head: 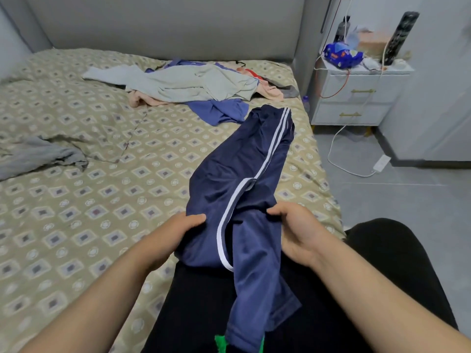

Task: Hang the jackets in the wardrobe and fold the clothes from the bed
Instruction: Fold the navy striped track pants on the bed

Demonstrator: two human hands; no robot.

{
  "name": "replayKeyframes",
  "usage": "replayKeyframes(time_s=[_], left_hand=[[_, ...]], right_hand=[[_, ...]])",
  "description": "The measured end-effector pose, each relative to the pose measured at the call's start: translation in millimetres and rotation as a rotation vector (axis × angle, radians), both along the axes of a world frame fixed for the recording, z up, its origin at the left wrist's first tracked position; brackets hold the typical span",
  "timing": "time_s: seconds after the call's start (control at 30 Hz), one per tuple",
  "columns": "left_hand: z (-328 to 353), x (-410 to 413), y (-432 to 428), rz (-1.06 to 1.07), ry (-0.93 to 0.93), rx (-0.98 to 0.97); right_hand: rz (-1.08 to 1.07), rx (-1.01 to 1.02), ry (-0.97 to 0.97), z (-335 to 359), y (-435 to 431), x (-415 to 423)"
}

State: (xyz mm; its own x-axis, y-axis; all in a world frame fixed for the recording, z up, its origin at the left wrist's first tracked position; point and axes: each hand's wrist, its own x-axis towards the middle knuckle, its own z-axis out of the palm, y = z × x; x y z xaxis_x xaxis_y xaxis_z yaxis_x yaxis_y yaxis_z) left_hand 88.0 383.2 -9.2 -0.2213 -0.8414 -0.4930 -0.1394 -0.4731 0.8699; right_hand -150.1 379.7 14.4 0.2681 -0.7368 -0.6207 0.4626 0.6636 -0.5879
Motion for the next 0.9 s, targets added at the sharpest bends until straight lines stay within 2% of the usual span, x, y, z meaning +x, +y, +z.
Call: replayKeyframes(time_s=[0.03, 0.1, 0.2, 0.3, 0.33, 0.37, 0.43, 0.5, 0.57, 0.67, 0.73, 0.9], left_hand=[[0, -2, 6, 0.007, 0.015, 0.017], [1, -1, 12, 0.106, 0.171, 0.082], [17, 7, 13, 0.153, 0.642, 0.231], [33, 9, 9, -0.002, 0.917, 0.059], [44, 3, 9, -0.041, 0.905, 0.006], [51, -2, 7, -0.073, 0.862, 0.045], [56, -11, 6, -0.015, 0.611, 0.046], [54, -22, 8, -0.036, 0.463, 0.052], [46, -31, 12, 0.06, 0.362, 0.085], [34, -41, 19, 0.273, 0.203, 0.089], [33, -46, 20, 0.334, 0.229, 0.124], [45, -46, 4, 0.486, 0.633, 0.367]], right_hand=[[-0.002, 0.013, -0.014, -2, 0, 0], [0.023, 0.016, -0.034, -4, 1, 3], [0.102, -0.013, -0.076, -1, 7, 10], [0.137, -0.077, -0.192, 9, 11, 15], [0.129, -0.095, -0.227, 12, 11, 17], [0.118, -0.105, -0.254, 16, 12, 18], [0.134, -0.101, -0.275, 20, 11, 20], [0.141, -0.122, -0.203, 22, 8, 22], [0.062, -0.129, -0.106, 21, -1, 21], [-0.029, -0.049, -0.115, 25, -15, 19], [-0.023, 0.021, -0.138, 31, -21, 19], [0.028, 0.027, -0.274, 45, -17, 27]])
